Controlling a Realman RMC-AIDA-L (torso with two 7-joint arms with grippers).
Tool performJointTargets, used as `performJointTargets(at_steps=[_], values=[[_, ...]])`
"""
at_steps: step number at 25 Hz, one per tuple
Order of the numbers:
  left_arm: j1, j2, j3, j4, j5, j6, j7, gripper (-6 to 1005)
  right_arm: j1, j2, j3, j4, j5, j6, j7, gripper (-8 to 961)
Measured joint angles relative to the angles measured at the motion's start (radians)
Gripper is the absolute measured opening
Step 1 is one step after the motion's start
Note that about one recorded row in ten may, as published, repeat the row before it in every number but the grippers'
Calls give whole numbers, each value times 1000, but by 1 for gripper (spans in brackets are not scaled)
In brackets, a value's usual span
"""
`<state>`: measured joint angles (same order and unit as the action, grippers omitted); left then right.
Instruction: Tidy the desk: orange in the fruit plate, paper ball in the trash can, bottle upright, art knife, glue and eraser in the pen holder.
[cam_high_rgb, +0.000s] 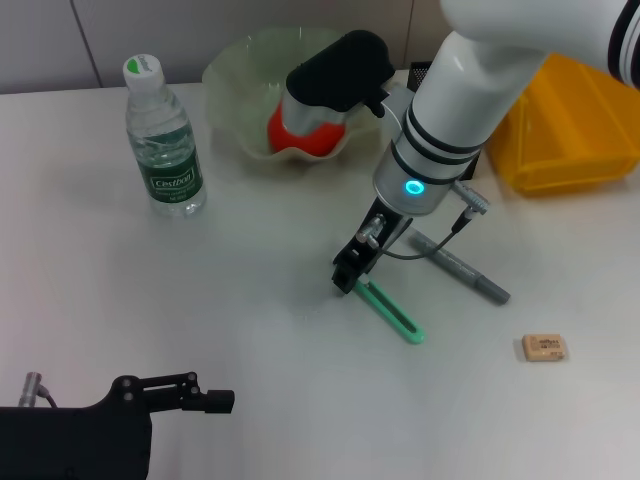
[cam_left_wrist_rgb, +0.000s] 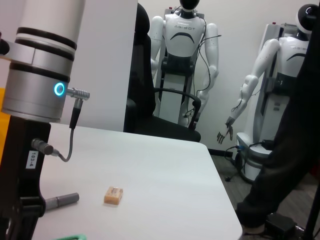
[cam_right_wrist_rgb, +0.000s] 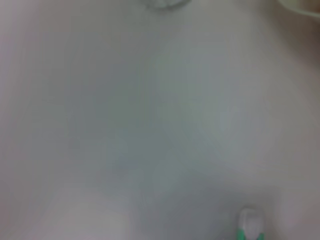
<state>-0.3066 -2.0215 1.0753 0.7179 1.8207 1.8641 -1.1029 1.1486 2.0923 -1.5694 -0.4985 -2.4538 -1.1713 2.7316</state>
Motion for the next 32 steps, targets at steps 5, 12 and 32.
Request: performJointTargets(at_steps=[5,12,32], values=[[0,0,-3,0,0,0,0,814,1,0,-2,1,6,6,0,369],[0,0,-5,0,0,0,0,815,-18,0,-3,-37,7,0,-7,170],[-6,-5,-8,-3,0,-17,0,815,-134,-8,71,-328,-77,-159,-12,48]])
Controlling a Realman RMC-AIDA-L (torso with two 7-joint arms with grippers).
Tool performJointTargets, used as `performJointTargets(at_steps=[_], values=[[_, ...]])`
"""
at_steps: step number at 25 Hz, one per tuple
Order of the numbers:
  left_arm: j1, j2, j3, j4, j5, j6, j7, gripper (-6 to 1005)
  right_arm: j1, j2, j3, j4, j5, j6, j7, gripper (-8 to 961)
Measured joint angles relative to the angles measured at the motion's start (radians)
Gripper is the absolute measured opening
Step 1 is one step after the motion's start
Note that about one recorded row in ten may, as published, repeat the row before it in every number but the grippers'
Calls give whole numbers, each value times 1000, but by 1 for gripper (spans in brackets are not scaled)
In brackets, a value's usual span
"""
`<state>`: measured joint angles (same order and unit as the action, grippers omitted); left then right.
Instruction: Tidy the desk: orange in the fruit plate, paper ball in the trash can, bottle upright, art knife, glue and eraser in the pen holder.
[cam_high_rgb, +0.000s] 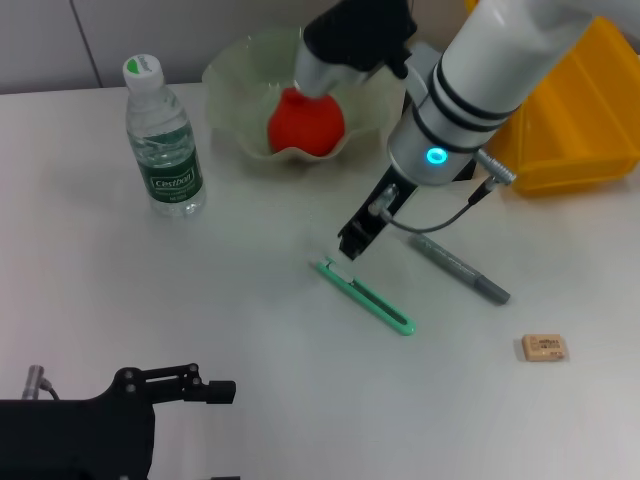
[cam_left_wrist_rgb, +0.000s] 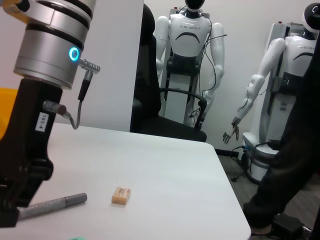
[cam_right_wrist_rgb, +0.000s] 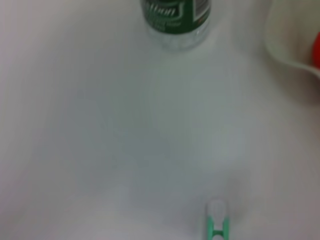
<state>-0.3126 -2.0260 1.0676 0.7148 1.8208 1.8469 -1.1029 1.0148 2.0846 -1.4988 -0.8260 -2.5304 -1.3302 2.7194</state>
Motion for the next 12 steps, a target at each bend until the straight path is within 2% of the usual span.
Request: performJointTargets(at_steps=[2,7,12], values=[[-1,-1,0,0,0,-3,0,814,10,2,-16,18,1,2,0,58],[-2,-3,0,0,0,-5,0,815,39,5,-22,82,4,24,-1,246],[-2,-3,0,0,0,-8,0,815,43,8,-55,105,24,64,-1,368]])
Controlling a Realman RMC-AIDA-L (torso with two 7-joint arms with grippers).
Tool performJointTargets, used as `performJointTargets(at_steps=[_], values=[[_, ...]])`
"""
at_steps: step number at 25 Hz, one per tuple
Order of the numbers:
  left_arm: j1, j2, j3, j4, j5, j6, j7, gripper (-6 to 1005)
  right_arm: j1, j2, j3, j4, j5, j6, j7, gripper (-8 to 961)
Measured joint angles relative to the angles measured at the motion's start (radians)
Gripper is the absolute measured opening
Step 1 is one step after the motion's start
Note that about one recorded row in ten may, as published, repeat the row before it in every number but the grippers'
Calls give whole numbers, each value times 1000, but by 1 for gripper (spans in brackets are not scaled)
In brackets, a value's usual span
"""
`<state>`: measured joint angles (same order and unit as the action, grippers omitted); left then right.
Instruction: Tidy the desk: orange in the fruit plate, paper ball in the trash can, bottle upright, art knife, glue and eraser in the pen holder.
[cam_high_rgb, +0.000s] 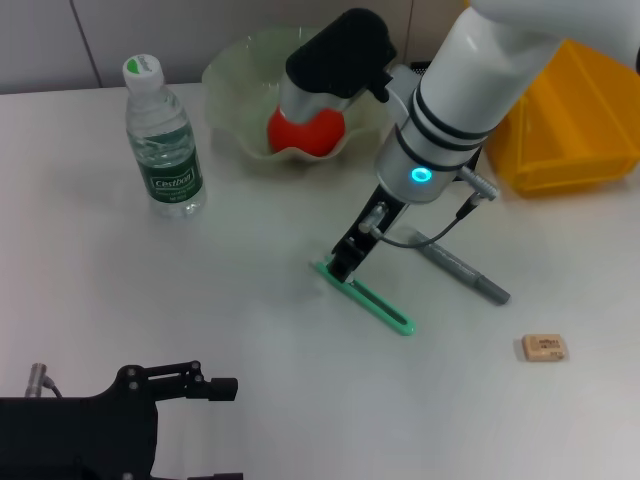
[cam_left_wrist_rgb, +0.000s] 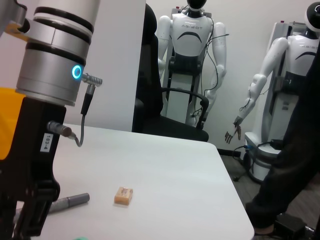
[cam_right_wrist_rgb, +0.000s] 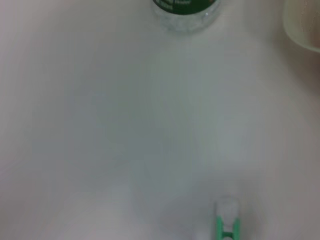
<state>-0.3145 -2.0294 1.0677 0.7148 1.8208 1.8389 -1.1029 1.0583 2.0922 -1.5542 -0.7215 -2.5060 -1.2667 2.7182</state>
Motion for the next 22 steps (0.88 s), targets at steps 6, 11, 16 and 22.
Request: performJointTargets(at_steps=[6,11,16,22], values=[[2,-2,3,-1,0,-4,2,815,18,1,-58,47,68,65,0,392],[1,-2,2,-2,0,-5,2,815,41,0,-91,90,92,99,1,391],[0,-2,3,-3,0,-5,3,814,46,0,-130,108,111,127,4,391],[-1,-3,3,-3,0,-6,3,814,46,0,-145,113,112,137,9,389]])
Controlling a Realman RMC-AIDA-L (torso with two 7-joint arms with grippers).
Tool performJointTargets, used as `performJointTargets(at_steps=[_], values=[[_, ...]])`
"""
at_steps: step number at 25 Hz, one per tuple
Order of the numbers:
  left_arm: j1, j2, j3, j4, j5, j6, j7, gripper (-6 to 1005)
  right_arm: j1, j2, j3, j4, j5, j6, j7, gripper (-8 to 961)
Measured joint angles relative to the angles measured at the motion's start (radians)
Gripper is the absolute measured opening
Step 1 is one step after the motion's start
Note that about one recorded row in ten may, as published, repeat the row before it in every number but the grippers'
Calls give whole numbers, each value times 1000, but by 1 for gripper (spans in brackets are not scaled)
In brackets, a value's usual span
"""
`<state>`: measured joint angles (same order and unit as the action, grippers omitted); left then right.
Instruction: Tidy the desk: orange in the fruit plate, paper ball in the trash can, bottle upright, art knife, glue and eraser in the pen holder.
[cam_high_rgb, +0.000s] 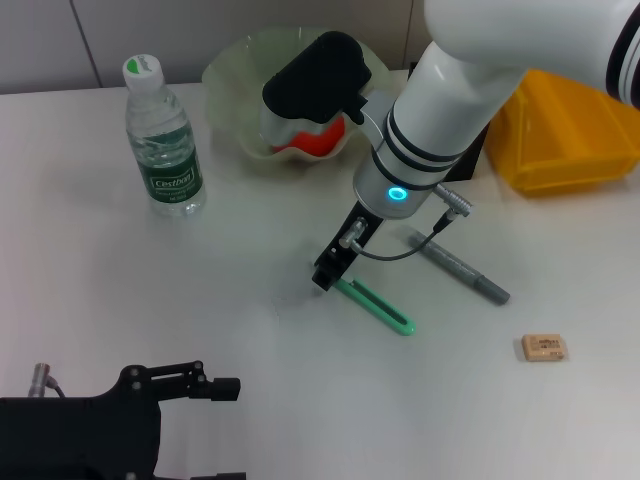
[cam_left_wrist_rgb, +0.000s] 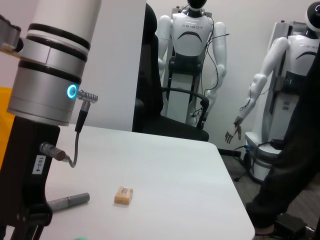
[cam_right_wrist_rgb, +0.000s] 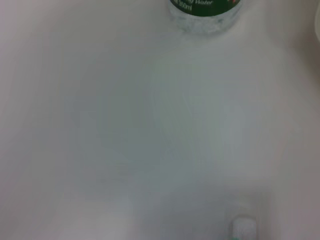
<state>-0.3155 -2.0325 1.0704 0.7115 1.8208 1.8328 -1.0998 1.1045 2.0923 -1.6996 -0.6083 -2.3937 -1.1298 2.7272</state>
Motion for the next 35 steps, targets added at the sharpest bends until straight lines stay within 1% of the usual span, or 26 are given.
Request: performJointTargets(at_steps=[14,21,25,28,30,32,35], values=[[-10,-8,-3,0,0,-8,9,814,2,0,0,29,1,18,1,382],[-11,-11,-3,0,0,-58,9,815,-1,0,-12,37,1,19,1,304],[-8,-11,-5,0,0,-67,9,814,-9,0,-15,20,1,17,1,259],[-7,-11,-6,0,0,-69,9,814,-19,-2,-10,-16,-1,1,1,169],[-6,-11,-9,0,0,-69,9,814,-38,-8,4,-62,-7,-25,2,170],[-4,-11,-17,-1,0,-69,9,814,-72,-12,44,-141,-35,-65,3,171],[-5,-9,-32,-16,0,-70,9,814,-146,-12,161,-313,-148,-144,3,172]])
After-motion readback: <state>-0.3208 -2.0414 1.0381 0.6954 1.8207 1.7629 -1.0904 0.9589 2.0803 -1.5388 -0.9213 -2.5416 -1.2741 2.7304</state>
